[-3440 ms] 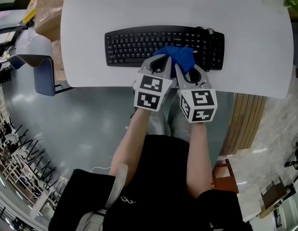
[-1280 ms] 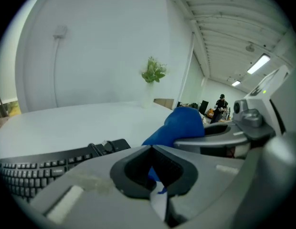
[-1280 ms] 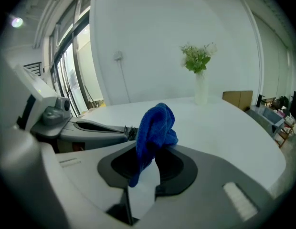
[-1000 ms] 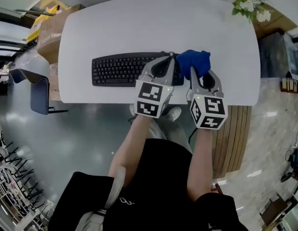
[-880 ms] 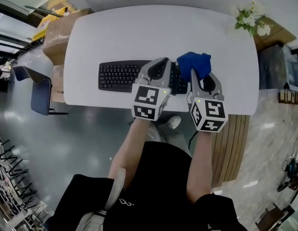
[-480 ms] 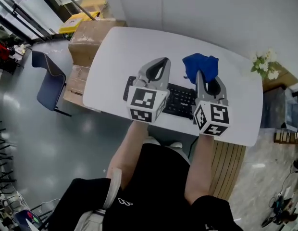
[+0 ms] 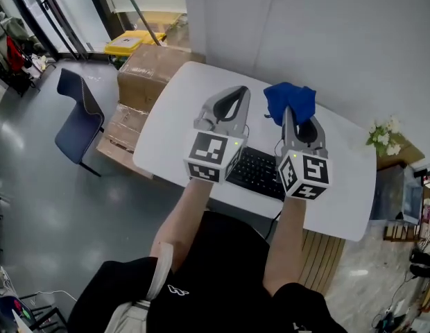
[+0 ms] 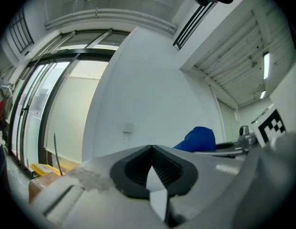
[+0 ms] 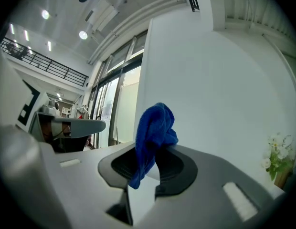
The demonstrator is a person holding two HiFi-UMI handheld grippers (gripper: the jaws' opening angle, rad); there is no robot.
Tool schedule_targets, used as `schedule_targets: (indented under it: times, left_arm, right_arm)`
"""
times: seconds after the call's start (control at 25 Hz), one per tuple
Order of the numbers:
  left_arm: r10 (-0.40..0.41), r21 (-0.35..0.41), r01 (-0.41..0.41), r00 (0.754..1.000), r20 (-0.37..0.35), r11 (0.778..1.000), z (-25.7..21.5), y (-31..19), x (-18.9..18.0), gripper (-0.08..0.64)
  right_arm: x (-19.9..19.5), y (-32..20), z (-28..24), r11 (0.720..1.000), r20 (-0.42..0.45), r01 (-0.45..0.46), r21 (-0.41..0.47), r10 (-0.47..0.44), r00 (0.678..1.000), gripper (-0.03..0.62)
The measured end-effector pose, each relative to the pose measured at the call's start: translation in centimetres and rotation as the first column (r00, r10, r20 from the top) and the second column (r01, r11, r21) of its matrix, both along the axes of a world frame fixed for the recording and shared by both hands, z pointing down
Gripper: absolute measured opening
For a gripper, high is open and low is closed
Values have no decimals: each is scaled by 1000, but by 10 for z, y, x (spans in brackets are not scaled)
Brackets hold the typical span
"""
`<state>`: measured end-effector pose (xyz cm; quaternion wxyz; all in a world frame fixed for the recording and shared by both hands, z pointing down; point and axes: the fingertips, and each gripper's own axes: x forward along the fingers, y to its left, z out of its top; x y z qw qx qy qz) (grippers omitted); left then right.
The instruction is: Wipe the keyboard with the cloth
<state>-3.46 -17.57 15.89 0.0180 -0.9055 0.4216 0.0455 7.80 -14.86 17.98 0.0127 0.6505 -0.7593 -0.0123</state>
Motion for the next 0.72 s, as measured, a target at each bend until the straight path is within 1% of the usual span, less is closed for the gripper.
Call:
schedule_targets:
  times: [0.16,0.24,0.52,0.72]
  left_arm:
    - [-20,10,20,1000,-16,1000,-7,-11,-25,-4]
    - [-29,9,29,999,-22,1000,-8,-16,-31,-4]
    - [-30,8,30,999,-40,1000,-9,-26,-33,-4]
    - [-17,4,17,999,-44,1000,-6,-33,-32,-4]
  right_arm:
    - [-25,-12,-6,1000,-22,23,10,-22,1000,86]
    - [-30,-17,-7,999,-35,32,9,-31,999,86]
    - [-34,-26,-8,999,-63,37,2,-37,997,86]
    - [-36,-31,-9,999,-63,41,20,-40,997,86]
